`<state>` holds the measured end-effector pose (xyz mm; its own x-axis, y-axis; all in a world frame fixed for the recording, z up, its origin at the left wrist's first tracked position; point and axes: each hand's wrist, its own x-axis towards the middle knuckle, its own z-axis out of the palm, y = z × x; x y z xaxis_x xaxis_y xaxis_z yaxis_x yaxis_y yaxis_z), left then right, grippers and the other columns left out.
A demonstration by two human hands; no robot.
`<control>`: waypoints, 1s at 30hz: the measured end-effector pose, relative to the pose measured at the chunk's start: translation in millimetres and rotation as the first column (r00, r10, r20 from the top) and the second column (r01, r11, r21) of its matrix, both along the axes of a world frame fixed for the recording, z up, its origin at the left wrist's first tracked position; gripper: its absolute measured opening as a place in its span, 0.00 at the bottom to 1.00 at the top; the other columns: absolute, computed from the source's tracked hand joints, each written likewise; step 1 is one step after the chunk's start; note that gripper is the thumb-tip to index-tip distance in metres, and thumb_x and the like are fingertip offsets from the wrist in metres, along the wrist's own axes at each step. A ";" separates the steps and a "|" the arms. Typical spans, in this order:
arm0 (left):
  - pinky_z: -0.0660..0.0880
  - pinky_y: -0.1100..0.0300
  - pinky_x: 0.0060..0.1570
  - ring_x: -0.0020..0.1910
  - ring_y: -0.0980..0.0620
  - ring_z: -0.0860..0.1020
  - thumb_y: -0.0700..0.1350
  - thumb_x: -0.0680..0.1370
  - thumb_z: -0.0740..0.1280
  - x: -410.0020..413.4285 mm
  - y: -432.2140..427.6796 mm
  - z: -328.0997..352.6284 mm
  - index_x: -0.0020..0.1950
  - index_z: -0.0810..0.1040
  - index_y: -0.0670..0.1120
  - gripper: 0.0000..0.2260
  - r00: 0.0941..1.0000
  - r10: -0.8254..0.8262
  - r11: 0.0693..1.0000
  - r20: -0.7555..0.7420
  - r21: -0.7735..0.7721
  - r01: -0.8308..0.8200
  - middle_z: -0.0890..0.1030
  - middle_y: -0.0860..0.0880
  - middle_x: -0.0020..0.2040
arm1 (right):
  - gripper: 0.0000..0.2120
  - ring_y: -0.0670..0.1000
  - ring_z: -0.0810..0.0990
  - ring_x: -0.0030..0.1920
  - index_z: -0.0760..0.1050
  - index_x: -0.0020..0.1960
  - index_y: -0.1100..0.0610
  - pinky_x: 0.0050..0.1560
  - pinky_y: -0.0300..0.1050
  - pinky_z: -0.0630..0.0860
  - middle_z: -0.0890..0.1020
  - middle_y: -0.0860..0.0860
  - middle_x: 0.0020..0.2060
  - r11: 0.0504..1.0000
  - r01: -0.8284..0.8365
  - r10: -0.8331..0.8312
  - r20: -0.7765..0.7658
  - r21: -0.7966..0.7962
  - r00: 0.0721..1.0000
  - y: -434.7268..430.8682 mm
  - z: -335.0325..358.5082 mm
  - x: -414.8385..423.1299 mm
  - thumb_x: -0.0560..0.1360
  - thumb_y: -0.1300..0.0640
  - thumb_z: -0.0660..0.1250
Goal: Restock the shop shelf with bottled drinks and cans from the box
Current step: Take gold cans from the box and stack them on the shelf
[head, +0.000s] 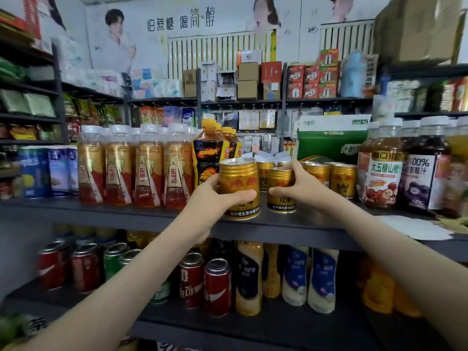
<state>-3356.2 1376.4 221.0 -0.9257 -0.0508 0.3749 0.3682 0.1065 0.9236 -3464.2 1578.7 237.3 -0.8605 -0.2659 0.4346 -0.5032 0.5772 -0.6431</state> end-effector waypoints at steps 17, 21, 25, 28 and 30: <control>0.74 0.56 0.54 0.56 0.53 0.79 0.49 0.63 0.79 -53.7 -3.4 3.9 0.61 0.75 0.51 0.27 0.990 -0.141 0.989 0.017 -0.049 0.142 0.82 0.53 0.55 | 0.28 0.56 0.66 0.69 0.68 0.70 0.46 0.70 0.58 0.57 0.73 0.51 0.66 0.772 0.377 -0.224 -0.336 0.512 0.915 -16.5 19.8 -70.6 0.73 0.36 0.62; 0.73 0.62 0.46 0.53 0.56 0.79 0.47 0.66 0.78 -55.0 -3.3 4.0 0.55 0.76 0.53 0.20 0.990 -0.143 0.988 0.011 -0.057 0.143 0.82 0.54 0.52 | 0.27 0.56 0.61 0.72 0.70 0.68 0.49 0.71 0.60 0.48 0.72 0.52 0.67 0.633 0.482 -0.208 -0.467 0.606 0.860 -27.4 25.5 -79.6 0.75 0.36 0.58; 0.71 0.64 0.41 0.50 0.59 0.77 0.47 0.67 0.77 -56.9 -3.6 3.0 0.48 0.74 0.57 0.16 0.995 -0.102 0.993 -0.007 -0.062 0.101 0.80 0.57 0.50 | 0.23 0.57 0.62 0.72 0.72 0.65 0.50 0.71 0.62 0.46 0.76 0.52 0.62 0.631 0.478 -0.215 -0.455 0.611 0.864 -32.0 22.1 -93.0 0.76 0.38 0.59; 0.73 0.63 0.44 0.52 0.56 0.79 0.47 0.67 0.77 -58.0 -0.4 1.7 0.48 0.75 0.56 0.15 0.998 -0.062 0.996 -0.004 -0.063 0.062 0.82 0.55 0.50 | 0.24 0.56 0.63 0.71 0.68 0.69 0.49 0.71 0.64 0.47 0.74 0.53 0.65 0.668 0.468 -0.206 -0.460 0.579 0.863 -30.3 15.5 -96.6 0.77 0.39 0.58; 0.72 0.64 0.42 0.51 0.57 0.79 0.46 0.68 0.77 -58.7 4.0 2.6 0.48 0.76 0.55 0.14 0.999 -0.051 0.995 0.005 -0.082 0.052 0.82 0.54 0.49 | 0.27 0.56 0.58 0.74 0.58 0.75 0.47 0.72 0.64 0.45 0.66 0.51 0.73 0.666 0.441 -0.180 -0.444 0.602 0.878 -26.1 15.2 -96.5 0.79 0.40 0.56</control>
